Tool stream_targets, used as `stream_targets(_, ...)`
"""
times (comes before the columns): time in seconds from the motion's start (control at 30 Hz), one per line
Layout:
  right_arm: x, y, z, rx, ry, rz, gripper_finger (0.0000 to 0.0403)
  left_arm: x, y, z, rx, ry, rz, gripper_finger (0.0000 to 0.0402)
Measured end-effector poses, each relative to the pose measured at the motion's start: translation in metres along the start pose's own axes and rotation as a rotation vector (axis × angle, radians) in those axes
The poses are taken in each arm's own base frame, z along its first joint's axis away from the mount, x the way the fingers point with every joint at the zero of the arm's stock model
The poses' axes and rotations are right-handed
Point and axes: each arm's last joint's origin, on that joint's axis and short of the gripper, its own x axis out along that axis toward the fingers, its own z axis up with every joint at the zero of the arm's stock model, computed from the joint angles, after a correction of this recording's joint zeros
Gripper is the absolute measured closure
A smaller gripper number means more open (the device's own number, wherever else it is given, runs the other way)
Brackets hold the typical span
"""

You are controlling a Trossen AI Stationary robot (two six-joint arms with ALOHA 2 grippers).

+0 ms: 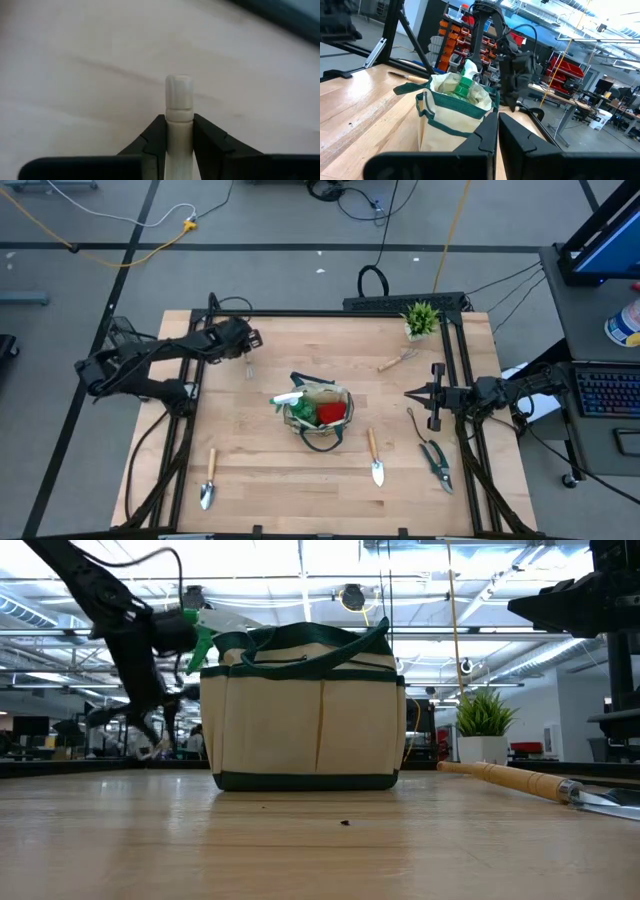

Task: Pick & Place Garden tools in Gardening bag
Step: Put the left brown hand rake into the gardening bag

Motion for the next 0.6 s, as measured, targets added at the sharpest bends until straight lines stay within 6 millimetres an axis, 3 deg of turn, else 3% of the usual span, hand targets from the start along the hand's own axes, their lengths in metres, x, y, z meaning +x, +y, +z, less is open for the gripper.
stream_targets(0.4,0.000,-0.001,0.002,0.007,-0.022,-0.007,0.0394,-0.067,-0.023,0.026,0.088,-0.181,-0.553,0.0328)
stream_targets(0.6,0.000,-0.001,0.002,0.007,-0.022,-0.006,0.0394,-0.096,-0.030,0.030,0.123,-0.227,-0.801,0.0328)
